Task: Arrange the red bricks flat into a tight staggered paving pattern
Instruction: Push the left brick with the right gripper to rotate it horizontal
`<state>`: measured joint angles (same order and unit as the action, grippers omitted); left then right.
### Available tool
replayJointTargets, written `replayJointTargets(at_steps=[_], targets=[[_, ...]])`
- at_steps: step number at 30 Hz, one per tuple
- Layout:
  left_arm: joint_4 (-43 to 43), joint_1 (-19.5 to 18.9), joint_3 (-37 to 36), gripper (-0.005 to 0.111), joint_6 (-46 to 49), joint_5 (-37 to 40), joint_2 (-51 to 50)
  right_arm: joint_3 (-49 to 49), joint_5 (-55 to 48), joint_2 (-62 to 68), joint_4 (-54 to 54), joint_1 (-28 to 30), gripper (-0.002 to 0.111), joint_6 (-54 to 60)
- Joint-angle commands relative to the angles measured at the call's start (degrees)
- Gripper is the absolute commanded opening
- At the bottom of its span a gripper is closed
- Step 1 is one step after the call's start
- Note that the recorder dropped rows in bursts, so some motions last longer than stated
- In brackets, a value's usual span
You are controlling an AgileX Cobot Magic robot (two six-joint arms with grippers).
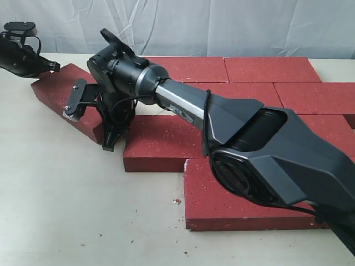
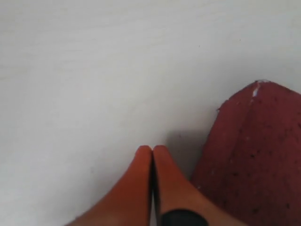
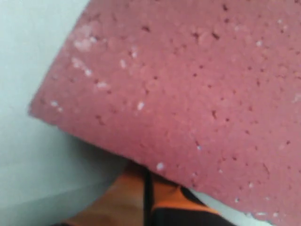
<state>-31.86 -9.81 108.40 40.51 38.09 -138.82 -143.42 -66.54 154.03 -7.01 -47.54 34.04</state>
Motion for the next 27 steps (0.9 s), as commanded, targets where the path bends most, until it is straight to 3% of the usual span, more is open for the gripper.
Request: replayJointTargets(at_steps=[1, 9, 27], targets=[[4.8, 0.0, -1.0, 0.0, -4.6, 5.6, 3.1, -0.2, 1.2, -2.3, -2.2, 0.2, -0.001, -0.2], [8.4, -2.4, -6.5, 0.0, -9.6, 8.5, 5.2, -0.2, 4.0, -1.9, -5.3, 1.8, -0.001, 0.0], [8.3, -4.0, -21.0, 0.0, -6.0, -3.7, 14.2, -0.2, -3.4, -5.9, -5.2, 6.2, -0.001, -7.3]])
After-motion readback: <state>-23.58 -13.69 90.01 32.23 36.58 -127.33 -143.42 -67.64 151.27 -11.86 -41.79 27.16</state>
